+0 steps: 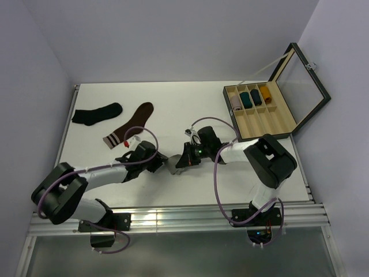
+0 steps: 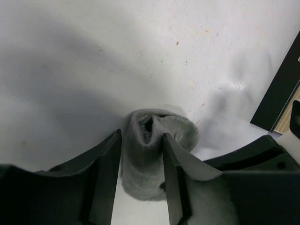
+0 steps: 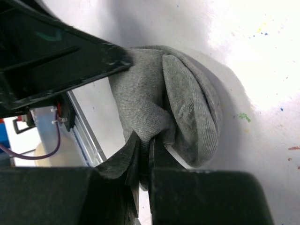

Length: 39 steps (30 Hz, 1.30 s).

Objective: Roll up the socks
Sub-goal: Roll the sock at the center of the board.

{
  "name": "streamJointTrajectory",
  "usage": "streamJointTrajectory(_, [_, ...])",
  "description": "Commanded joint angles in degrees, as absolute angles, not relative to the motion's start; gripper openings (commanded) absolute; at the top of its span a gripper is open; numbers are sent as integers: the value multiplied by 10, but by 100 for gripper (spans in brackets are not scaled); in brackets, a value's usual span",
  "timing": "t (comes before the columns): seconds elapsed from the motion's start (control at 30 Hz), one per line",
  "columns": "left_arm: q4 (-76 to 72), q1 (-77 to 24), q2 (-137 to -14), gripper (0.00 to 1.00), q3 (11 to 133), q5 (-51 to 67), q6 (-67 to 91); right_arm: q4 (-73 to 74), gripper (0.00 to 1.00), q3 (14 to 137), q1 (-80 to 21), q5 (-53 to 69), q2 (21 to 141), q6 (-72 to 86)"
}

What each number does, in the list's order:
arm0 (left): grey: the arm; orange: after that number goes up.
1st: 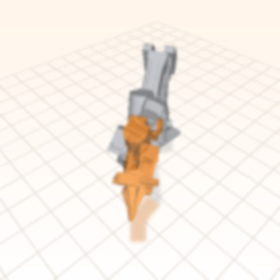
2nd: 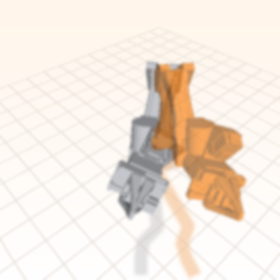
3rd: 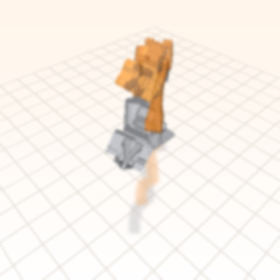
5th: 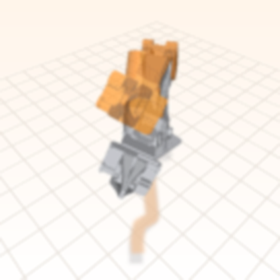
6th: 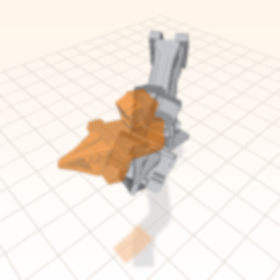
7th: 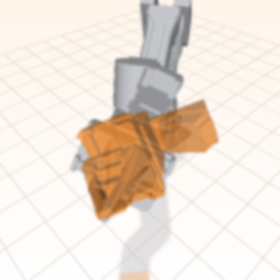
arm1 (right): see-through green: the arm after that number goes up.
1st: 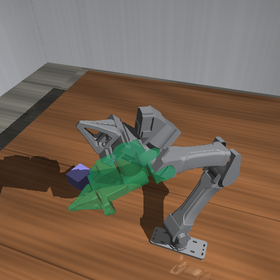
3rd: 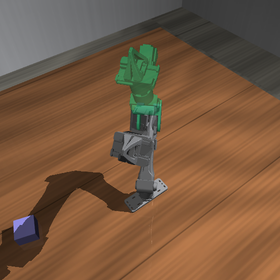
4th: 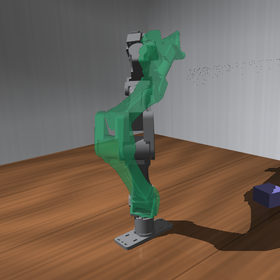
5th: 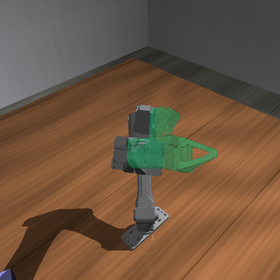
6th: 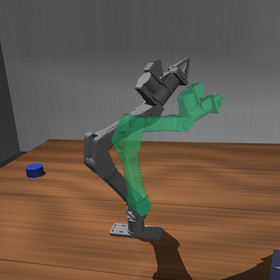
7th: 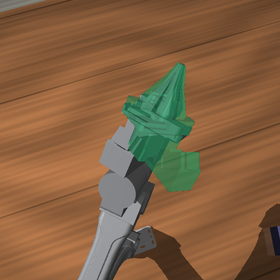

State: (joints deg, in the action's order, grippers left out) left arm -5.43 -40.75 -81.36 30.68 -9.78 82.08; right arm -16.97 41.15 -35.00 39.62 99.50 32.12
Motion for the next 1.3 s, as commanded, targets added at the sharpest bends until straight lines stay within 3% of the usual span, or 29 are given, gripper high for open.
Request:
streamJointTrajectory(0.0, [23, -408, -749, 46, 287, -149, 843, -185, 0, 432, -355, 367, 978, 287])
streamJointTrajectory(0.2, [54, -408, -675, 46, 265, -147, 849, -158, 0, 447, -356, 355, 969, 258])
streamJointTrajectory(0.3, [48, -408, -671, 39, 257, -135, 853, -150, 0, 457, -361, 354, 969, 252])
streamJointTrajectory(0.47, [38, -408, -728, 22, 265, -101, 853, -153, 0, 462, -367, 347, 968, 257])
streamJointTrajectory(0.73, [-43, -408, -838, 18, 292, -69, 843, -135, 0, 484, -369, 352, 975, 239])
streamJointTrajectory(0.93, [-126, -408, -935, 18, 323, -18, 831, -138, 0, 485, -371, 345, 966, 238])
streamJointTrajectory(1.07, [-122, -408, -933, 20, 315, -14, 830, -125, 0, 484, -373, 321, 965, 221])
streamJointTrajectory(1.27, [-52, -392, -857, 39, 278, -30, 824, -125, 0, 490, -377, 307, 986, 220])
